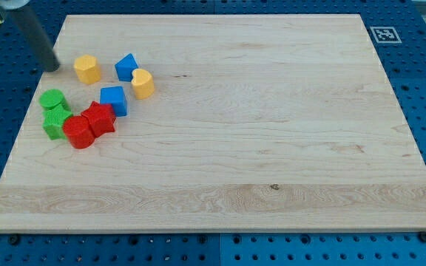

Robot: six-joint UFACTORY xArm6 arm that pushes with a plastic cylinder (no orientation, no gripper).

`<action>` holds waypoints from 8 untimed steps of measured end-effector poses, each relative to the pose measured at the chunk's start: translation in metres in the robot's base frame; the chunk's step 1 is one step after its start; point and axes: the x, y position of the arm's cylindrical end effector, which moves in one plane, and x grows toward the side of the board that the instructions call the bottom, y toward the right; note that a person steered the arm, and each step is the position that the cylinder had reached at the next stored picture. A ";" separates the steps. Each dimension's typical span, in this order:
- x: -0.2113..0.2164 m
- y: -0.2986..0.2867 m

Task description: Move the yellow hexagon to the center of the board

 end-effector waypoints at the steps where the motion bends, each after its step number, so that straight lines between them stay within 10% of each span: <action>1: -0.006 0.066; 5: -0.018 -0.035; 8: 0.033 0.062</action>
